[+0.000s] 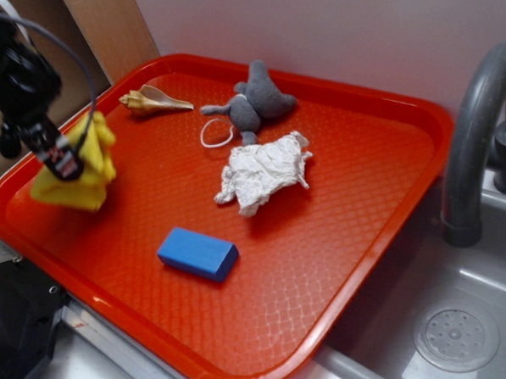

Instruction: Grab the yellow cloth.

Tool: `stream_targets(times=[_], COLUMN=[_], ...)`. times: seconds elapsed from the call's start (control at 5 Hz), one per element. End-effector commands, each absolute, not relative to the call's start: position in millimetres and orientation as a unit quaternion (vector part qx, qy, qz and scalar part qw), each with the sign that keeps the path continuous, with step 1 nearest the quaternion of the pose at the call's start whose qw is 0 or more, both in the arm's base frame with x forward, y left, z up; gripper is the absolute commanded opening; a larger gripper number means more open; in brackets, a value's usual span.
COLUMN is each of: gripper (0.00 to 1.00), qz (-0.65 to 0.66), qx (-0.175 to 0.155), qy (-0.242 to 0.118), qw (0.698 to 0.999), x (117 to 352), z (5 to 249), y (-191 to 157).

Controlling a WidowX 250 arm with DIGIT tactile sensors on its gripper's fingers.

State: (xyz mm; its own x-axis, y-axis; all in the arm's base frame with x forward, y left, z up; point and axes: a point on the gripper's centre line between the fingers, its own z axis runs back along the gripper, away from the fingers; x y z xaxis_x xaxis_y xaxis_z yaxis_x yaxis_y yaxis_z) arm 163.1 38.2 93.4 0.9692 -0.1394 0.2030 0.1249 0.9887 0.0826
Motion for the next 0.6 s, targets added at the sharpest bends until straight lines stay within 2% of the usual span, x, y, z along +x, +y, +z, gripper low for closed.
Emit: stream_targets(times=[0.0, 0.2, 0.4], gripper=[0.0, 0.0, 0.0], qz=[0.014, 0.003, -0.005], qx=[0.01, -0.017, -0.01], qy=[-0.17, -0.152, -0.138], qw=[0.985, 0.988, 0.99], x=[164, 171, 175], z=[191, 242, 292], y=[-3, 1, 4])
